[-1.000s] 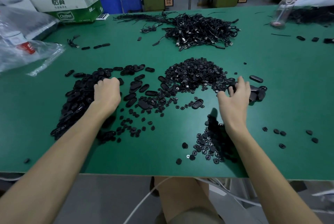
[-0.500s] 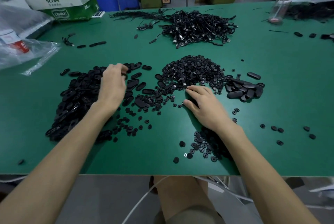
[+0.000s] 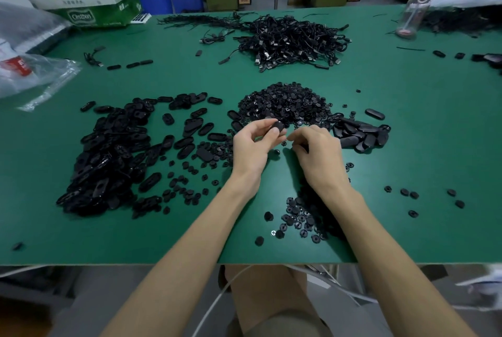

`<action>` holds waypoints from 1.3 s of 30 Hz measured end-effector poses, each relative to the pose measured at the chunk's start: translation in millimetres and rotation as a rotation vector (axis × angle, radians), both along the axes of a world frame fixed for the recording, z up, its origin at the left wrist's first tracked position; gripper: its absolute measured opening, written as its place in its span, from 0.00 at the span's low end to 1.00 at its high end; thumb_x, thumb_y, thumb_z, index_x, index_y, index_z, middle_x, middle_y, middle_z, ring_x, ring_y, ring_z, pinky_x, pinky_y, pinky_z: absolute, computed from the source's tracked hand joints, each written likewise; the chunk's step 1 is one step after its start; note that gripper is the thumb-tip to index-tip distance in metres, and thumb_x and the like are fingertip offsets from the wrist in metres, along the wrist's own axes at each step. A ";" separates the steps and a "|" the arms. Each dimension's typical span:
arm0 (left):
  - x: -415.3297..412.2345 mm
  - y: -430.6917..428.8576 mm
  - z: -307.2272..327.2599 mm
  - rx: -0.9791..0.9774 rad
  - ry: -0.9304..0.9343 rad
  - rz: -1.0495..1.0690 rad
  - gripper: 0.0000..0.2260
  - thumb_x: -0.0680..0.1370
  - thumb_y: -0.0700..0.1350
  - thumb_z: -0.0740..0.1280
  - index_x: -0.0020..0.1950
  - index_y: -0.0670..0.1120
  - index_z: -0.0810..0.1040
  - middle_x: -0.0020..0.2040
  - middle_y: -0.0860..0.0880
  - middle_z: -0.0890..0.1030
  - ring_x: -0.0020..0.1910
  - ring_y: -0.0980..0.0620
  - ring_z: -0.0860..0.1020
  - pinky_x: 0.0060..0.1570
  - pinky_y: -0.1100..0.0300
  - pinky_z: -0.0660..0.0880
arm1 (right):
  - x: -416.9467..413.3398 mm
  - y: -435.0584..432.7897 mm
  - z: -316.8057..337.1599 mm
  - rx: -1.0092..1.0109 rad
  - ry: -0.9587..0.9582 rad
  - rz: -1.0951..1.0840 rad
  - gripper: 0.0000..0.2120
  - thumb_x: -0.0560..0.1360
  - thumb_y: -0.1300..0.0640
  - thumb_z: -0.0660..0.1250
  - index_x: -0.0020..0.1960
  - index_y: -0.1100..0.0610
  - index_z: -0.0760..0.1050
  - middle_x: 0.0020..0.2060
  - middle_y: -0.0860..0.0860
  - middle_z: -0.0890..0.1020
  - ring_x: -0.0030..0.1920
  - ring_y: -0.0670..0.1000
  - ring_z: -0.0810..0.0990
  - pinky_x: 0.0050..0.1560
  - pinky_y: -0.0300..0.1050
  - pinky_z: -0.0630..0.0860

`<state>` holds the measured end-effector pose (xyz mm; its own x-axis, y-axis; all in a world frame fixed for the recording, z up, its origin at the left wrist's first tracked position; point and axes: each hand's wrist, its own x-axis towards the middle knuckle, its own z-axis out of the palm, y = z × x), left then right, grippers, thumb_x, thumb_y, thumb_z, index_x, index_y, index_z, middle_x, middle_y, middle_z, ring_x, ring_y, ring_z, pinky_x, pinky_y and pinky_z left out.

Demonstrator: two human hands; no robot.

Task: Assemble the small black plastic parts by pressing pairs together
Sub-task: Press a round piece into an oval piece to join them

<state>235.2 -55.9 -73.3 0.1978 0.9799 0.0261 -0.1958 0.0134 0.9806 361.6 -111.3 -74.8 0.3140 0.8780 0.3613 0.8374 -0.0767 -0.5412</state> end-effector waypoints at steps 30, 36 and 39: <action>-2.7 -5.1 -2.4 0.114 0.057 -0.058 0.08 0.81 0.34 0.68 0.58 0.41 0.84 0.46 0.50 0.87 0.42 0.54 0.83 0.39 0.63 0.78 | -1.1 -5.5 6.0 0.196 0.372 -0.055 0.07 0.79 0.65 0.71 0.54 0.58 0.86 0.52 0.49 0.78 0.45 0.42 0.80 0.48 0.24 0.71; -3.5 -5.0 -2.9 0.107 0.029 -0.062 0.08 0.81 0.35 0.69 0.58 0.42 0.84 0.45 0.51 0.87 0.42 0.53 0.84 0.40 0.62 0.79 | -0.6 -5.0 5.6 0.211 0.385 -0.060 0.07 0.80 0.65 0.70 0.51 0.57 0.86 0.51 0.49 0.77 0.48 0.43 0.79 0.48 0.25 0.70; -3.7 -5.2 -3.5 0.095 -0.001 -0.060 0.08 0.80 0.35 0.70 0.58 0.40 0.84 0.47 0.46 0.88 0.42 0.51 0.85 0.42 0.62 0.80 | -0.6 -5.8 4.6 0.213 0.389 -0.046 0.09 0.79 0.66 0.70 0.49 0.56 0.86 0.49 0.47 0.77 0.48 0.41 0.78 0.47 0.26 0.70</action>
